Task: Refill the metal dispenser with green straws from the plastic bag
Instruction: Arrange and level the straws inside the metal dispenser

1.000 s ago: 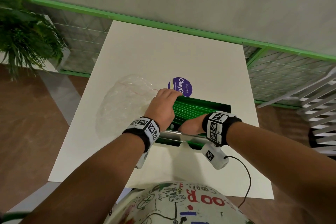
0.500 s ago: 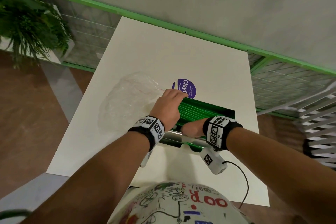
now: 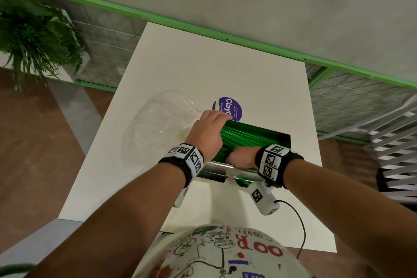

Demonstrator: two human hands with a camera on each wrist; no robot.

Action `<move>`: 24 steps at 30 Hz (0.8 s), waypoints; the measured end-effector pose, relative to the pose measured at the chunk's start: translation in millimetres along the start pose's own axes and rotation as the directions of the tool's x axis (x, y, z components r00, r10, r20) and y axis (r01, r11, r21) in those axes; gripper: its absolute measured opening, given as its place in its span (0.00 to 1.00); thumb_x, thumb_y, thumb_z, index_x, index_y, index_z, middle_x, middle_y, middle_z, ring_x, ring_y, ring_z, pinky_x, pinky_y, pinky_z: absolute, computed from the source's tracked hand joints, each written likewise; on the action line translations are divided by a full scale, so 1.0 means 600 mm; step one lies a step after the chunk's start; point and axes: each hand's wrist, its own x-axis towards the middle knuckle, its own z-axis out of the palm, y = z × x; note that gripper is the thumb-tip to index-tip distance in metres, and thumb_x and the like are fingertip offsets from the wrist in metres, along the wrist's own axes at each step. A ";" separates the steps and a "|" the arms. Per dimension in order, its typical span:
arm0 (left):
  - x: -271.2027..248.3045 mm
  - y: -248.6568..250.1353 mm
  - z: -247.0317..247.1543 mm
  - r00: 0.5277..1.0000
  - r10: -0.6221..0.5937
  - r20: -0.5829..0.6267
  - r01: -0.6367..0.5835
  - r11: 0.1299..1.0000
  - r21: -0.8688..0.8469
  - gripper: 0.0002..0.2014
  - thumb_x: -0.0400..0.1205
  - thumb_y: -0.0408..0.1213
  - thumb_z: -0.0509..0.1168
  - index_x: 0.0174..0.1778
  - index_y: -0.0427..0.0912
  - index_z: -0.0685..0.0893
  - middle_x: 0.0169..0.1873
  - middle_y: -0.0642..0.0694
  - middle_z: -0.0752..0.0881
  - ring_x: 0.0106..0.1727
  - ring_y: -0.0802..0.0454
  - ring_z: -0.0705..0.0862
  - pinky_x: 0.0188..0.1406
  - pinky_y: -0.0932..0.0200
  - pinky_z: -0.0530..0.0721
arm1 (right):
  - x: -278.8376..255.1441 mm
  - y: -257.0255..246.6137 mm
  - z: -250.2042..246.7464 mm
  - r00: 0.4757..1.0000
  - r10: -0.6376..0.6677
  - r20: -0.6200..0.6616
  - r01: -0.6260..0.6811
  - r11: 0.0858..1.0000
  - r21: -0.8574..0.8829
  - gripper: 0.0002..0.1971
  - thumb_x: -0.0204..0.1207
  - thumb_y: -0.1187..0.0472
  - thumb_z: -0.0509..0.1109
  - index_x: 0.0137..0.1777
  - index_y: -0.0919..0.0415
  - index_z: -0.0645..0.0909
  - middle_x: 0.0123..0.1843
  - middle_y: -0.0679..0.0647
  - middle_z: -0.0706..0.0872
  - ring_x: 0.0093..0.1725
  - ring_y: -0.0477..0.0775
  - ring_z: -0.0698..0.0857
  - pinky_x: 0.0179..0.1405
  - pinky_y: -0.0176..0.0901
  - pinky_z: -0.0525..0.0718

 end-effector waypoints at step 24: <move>-0.004 -0.039 -0.093 0.949 -0.178 -0.260 0.106 0.958 -0.266 0.16 0.93 0.38 0.54 0.63 0.41 0.87 0.60 0.46 0.87 0.63 0.51 0.83 0.63 0.61 0.76 | 0.003 0.062 -0.021 0.982 -0.162 -0.102 0.187 0.920 0.345 0.25 0.68 0.53 0.80 0.65 0.61 0.84 0.58 0.54 0.91 0.59 0.56 0.88 0.69 0.57 0.83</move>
